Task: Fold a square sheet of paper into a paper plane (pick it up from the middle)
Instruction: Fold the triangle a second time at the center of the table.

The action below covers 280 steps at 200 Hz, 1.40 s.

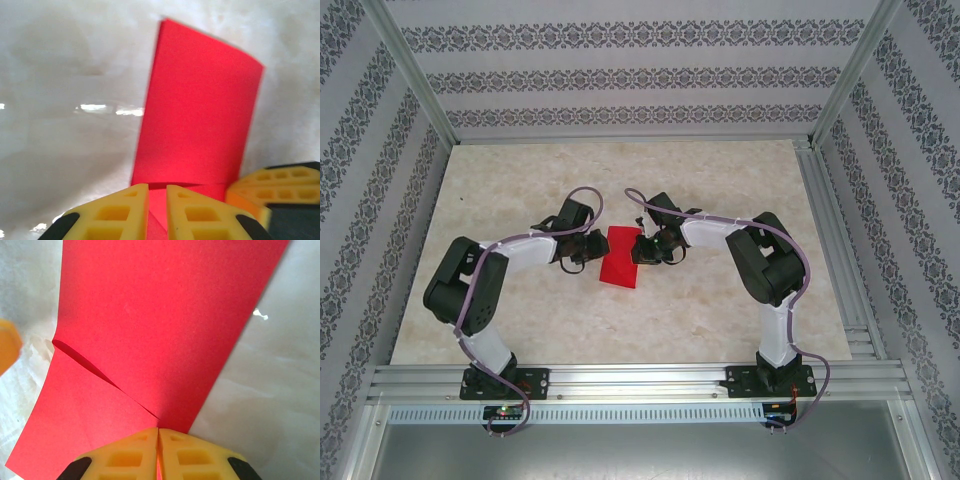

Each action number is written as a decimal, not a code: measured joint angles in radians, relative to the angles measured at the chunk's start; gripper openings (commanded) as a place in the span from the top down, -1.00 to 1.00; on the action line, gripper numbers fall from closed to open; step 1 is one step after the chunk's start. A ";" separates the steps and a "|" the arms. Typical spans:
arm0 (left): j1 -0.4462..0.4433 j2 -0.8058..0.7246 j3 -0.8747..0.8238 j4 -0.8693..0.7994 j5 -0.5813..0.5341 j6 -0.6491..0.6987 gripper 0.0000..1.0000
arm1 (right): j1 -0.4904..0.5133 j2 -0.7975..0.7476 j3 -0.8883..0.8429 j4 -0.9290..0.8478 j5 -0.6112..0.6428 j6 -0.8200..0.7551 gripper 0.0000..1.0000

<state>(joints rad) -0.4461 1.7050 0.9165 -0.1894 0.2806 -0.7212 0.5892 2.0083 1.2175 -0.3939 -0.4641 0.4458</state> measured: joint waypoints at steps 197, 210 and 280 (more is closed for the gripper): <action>-0.067 0.071 -0.029 0.043 0.054 -0.016 0.80 | 0.002 -0.130 -0.074 0.006 -0.026 0.001 0.63; -0.067 0.071 -0.031 0.046 0.054 -0.020 0.80 | 0.011 -0.181 -0.093 0.008 -0.038 0.001 0.64; -0.068 0.070 -0.038 0.061 0.054 -0.030 0.81 | 0.131 -0.195 -0.099 -0.008 -0.061 0.000 0.76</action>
<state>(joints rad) -0.5137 1.7748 0.8783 -0.1280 0.3347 -0.7509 0.7204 1.8133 1.1183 -0.4019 -0.5255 0.4454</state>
